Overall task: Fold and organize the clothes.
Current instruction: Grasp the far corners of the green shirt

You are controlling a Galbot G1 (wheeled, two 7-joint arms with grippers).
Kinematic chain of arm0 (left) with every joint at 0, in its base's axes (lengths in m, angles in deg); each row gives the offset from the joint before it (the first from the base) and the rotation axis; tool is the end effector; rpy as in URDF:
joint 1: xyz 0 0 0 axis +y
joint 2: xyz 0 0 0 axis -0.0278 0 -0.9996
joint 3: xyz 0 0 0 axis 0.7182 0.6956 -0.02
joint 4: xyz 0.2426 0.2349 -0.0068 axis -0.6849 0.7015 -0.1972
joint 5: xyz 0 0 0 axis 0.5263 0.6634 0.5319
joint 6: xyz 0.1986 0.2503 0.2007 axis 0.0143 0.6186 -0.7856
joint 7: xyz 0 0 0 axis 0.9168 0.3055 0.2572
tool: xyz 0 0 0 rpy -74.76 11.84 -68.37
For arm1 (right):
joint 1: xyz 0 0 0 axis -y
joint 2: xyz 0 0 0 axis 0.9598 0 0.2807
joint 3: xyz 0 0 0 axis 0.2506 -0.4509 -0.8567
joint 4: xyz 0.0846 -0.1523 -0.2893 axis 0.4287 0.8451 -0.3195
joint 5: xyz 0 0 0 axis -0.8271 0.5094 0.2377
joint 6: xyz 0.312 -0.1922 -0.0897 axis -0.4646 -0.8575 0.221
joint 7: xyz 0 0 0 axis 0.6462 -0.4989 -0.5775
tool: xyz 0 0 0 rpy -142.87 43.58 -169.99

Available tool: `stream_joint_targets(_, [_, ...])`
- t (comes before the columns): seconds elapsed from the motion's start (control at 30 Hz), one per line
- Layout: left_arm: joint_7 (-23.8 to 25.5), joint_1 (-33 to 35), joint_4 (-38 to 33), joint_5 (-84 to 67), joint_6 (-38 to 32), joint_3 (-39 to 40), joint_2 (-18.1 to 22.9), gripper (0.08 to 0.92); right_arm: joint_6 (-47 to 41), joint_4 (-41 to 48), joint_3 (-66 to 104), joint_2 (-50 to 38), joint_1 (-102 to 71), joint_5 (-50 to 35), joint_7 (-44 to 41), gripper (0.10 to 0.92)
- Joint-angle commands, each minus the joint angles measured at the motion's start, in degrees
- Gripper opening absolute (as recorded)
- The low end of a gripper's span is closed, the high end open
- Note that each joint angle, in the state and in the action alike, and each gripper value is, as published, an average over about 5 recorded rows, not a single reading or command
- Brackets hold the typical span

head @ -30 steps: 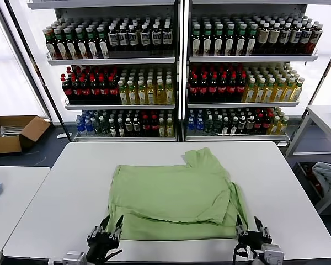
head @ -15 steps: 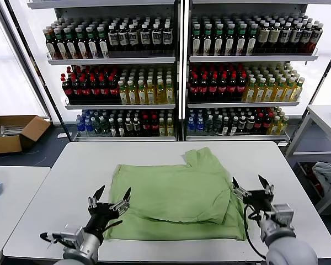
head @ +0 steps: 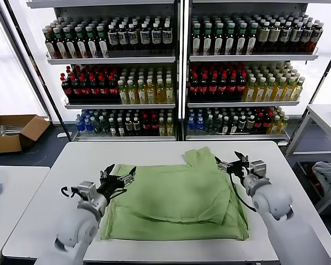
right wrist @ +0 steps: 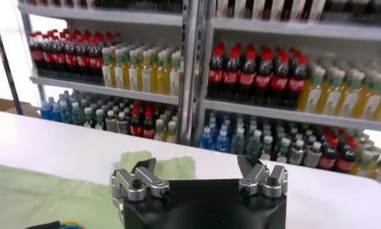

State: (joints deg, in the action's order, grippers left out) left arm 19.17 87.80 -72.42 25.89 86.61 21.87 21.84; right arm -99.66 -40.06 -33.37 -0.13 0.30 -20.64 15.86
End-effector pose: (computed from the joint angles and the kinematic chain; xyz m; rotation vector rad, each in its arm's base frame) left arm 0.3595 0.0327 -0.2323 -0.3185 -2.7789 0.0618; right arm 0.4478 -0.0675 -0.2242 0.3110 -2.7444 0.1330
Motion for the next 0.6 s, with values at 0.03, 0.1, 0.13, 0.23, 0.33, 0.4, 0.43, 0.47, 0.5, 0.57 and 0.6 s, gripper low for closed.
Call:
stream_joint_targets(0.03, [0.0, -15.7, 18.0, -4.9, 1.7, 4.4, -2.3, 0.823, 0.4, 22.7, -6.0, 7.4, 17.1, 0.1, -1.0, 0.823])
stream_joint_targets(0.1, [-0.2, -17.2, 20.0, -4.6, 1.7, 5.3, -2.1, 0.823, 0.8, 26.0, -6.0, 9.3, 18.8, 1.1, -0.9, 0.823])
stream_joint_targets(0.13, [-0.2, -17.8, 20.8, -4.6, 1.7, 5.6, -2.0, 0.823, 1.1, 27.5, -6.0, 10.2, 19.5, 1.6, -0.8, 0.823])
stream_joint_targets(0.23, [-0.4, -18.9, 22.6, -4.4, 1.7, 6.3, -1.5, 0.823, 1.5, 31.3, -5.7, 12.4, 20.9, 3.2, -0.8, 0.823])
stream_joint_targets(0.33, [-0.4, -19.1, 23.7, -4.0, 1.7, 6.4, -1.0, 0.823, 1.9, 33.5, -5.3, 13.9, 21.4, 4.5, -0.9, 0.823])
stream_joint_targets(0.4, [-0.4, -18.9, 24.1, -3.6, 1.7, 6.4, -0.6, 0.823, 1.9, 34.2, -5.1, 14.6, 21.3, 5.2, -1.0, 0.823])
stream_joint_targets(0.43, [-0.4, -18.7, 24.1, -3.4, 1.7, 6.3, -0.4, 0.823, 1.9, 34.3, -5.0, 14.8, 21.2, 5.5, -1.0, 0.823])
stream_joint_targets(0.47, [-0.4, -18.5, 24.1, -3.3, 1.7, 6.2, -0.3, 0.823, 1.9, 34.4, -4.9, 15.0, 21.0, 5.8, -1.0, 0.823])
stream_joint_targets(0.5, [-0.4, -18.2, 24.1, -3.2, 1.7, 6.2, -0.2, 0.823, 1.9, 34.6, -4.9, 15.2, 21.0, 6.0, -1.0, 0.823])
stream_joint_targets(0.57, [-0.4, -17.8, 23.9, -3.1, 1.7, 6.1, -0.1, 0.823, 1.9, 34.9, -4.8, 15.5, 20.9, 6.3, -0.9, 0.823])
stream_joint_targets(0.6, [-0.4, -17.6, 23.8, -3.1, 1.7, 6.1, -0.2, 0.823, 1.9, 35.1, -4.7, 15.6, 20.9, 6.4, -0.9, 0.823])
